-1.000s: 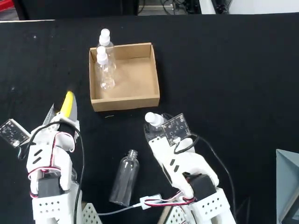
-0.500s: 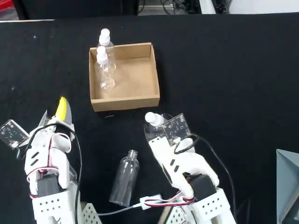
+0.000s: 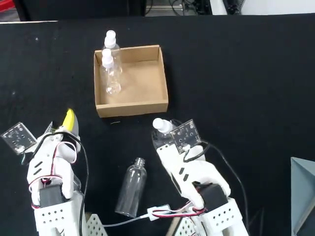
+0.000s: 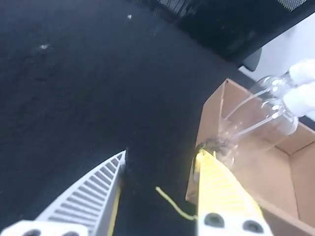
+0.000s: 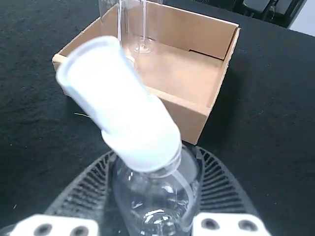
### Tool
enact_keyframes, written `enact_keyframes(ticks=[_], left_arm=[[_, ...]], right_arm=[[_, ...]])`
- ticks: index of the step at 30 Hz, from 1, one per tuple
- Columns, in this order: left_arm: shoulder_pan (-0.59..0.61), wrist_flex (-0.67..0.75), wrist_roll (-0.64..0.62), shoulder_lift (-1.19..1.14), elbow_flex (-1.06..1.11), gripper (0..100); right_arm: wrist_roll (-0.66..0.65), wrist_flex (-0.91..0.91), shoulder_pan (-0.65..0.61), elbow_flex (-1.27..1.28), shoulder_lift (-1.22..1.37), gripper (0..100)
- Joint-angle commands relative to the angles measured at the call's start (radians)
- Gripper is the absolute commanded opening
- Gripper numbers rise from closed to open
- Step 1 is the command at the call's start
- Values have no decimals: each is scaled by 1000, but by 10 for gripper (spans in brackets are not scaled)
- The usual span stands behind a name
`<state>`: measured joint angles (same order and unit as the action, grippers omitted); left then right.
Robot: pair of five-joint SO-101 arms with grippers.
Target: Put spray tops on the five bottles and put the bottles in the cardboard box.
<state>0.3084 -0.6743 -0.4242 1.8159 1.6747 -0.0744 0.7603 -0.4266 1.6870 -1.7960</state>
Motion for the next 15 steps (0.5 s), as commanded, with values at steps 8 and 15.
enact_keyframes(ticks=[8,15], left_arm=[[1,-91,97,9,25,209],[-1,-152,110,9,25,209]], right_arm=[[0,-87,25,-5,-102,117],[-2,-152,23,-5,-102,114]])
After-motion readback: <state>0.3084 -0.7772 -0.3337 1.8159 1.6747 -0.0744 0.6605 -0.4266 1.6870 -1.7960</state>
